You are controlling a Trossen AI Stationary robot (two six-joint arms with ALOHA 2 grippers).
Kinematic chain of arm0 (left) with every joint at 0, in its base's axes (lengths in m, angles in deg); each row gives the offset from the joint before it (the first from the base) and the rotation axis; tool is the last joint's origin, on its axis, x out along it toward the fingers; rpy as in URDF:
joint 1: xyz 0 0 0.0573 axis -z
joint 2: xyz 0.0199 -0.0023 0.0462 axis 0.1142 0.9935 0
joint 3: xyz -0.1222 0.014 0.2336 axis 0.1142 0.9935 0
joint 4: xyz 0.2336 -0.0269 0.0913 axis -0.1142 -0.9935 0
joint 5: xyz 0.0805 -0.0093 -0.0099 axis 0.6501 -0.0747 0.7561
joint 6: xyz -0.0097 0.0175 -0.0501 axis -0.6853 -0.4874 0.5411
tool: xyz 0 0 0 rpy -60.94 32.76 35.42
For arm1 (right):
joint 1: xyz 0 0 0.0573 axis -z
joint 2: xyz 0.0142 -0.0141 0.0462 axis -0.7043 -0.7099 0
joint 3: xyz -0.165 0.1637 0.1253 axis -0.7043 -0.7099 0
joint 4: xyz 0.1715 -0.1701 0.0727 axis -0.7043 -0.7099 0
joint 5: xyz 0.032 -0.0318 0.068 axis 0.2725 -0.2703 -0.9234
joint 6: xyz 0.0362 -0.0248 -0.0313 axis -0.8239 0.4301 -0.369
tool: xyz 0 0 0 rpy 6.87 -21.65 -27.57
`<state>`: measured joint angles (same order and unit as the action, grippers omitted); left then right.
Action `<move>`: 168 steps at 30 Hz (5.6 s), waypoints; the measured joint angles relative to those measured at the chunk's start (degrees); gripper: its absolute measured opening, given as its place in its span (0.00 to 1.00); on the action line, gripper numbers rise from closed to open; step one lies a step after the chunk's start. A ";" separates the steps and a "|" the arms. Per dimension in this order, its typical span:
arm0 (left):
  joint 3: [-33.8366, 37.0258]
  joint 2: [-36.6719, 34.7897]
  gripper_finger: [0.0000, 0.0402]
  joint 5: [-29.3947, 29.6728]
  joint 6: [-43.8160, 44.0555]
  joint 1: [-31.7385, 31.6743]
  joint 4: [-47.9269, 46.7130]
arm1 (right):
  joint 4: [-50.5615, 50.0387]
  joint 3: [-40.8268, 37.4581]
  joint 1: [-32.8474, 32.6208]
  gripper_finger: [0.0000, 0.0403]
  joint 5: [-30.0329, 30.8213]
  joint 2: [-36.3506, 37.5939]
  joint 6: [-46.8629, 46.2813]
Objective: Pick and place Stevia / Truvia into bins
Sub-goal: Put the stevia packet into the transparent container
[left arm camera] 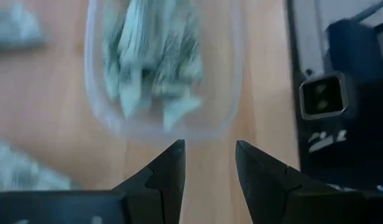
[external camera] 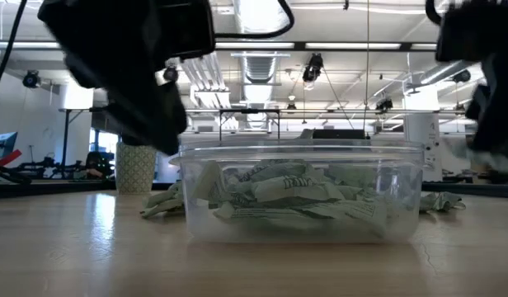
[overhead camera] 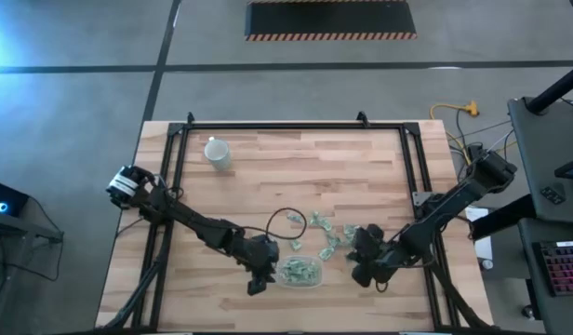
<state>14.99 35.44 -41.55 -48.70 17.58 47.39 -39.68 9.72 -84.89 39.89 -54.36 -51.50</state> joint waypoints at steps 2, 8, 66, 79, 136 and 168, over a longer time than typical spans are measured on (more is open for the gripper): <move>0.00 -0.28 0.31 -0.41 0.50 0.07 -3.31 | 0.41 2.38 0.00 0.03 0.85 0.00 6.77; 0.00 -1.00 0.31 -0.14 0.52 -0.02 -6.79 | 7.34 5.98 0.73 0.03 6.78 0.02 22.52; -0.05 -4.37 0.31 24.40 4.90 -0.16 -24.19 | 6.56 19.68 9.81 0.26 -7.26 -13.05 35.10; 1.59 -3.33 0.31 25.83 4.88 -0.20 -23.64 | 3.71 19.57 9.77 0.18 -7.27 -12.13 34.91; 8.56 -15.24 0.00 18.83 -6.97 -0.62 9.22 | -28.40 13.36 6.71 0.15 0.33 -3.48 9.53; -3.76 4.77 0.15 2.92 -7.39 -0.78 7.14 | -19.16 -3.07 6.73 0.20 3.70 8.82 1.88</move>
<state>11.23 40.20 -38.63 -56.08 16.80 54.53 -58.83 6.65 -78.16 43.59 -45.54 -49.62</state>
